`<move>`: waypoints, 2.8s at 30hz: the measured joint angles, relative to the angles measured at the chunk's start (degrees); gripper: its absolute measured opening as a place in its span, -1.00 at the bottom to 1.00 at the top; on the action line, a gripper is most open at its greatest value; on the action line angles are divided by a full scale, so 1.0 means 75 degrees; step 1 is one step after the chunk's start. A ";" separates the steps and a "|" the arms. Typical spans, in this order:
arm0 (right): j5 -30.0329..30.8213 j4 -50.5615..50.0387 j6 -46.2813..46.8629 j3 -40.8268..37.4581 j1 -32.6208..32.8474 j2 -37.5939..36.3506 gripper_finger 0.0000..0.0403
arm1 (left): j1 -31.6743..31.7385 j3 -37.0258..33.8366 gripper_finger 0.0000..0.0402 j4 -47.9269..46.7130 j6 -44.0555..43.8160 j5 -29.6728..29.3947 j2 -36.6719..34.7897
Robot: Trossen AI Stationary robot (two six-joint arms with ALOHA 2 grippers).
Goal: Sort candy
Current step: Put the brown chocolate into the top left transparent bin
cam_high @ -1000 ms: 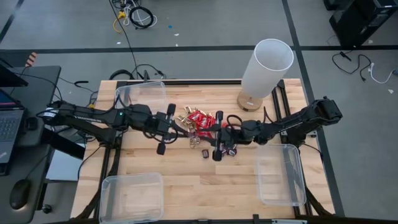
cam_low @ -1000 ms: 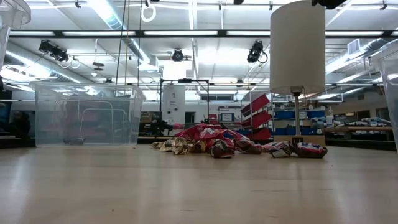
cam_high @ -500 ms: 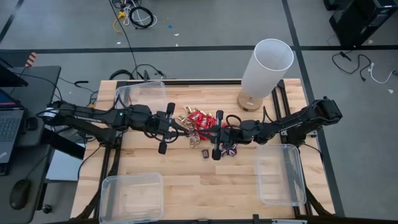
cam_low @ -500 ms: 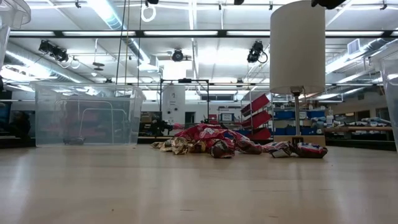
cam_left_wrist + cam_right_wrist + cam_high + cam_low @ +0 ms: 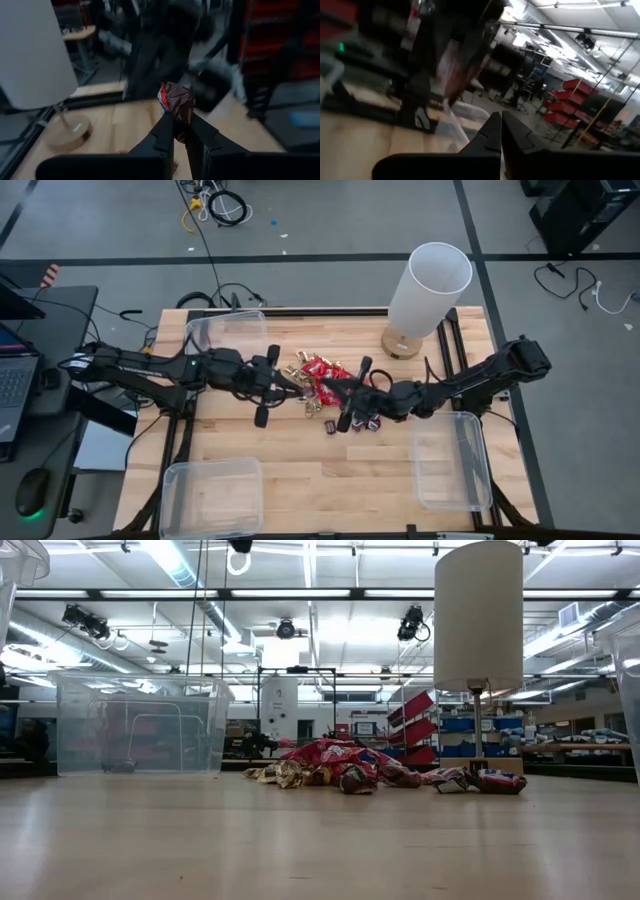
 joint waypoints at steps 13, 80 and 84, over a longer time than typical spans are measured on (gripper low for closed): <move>-0.2407 -0.0158 0.2219 0.0000 -0.0591 -0.0036 -1.00 | -0.0003 -0.0001 -0.84 0.0014 0.0552 -0.0192 0.0003; 0.0551 -0.2751 0.3044 -0.0003 -0.0217 0.0035 -1.00 | 0.5214 0.0520 -0.82 -1.1092 -0.2605 -0.2084 -0.0621; 0.0550 -0.2786 0.3041 -0.0006 -0.0217 0.0035 -1.00 | 0.5217 0.0228 -0.72 -1.0890 -0.2574 -0.2092 -0.0621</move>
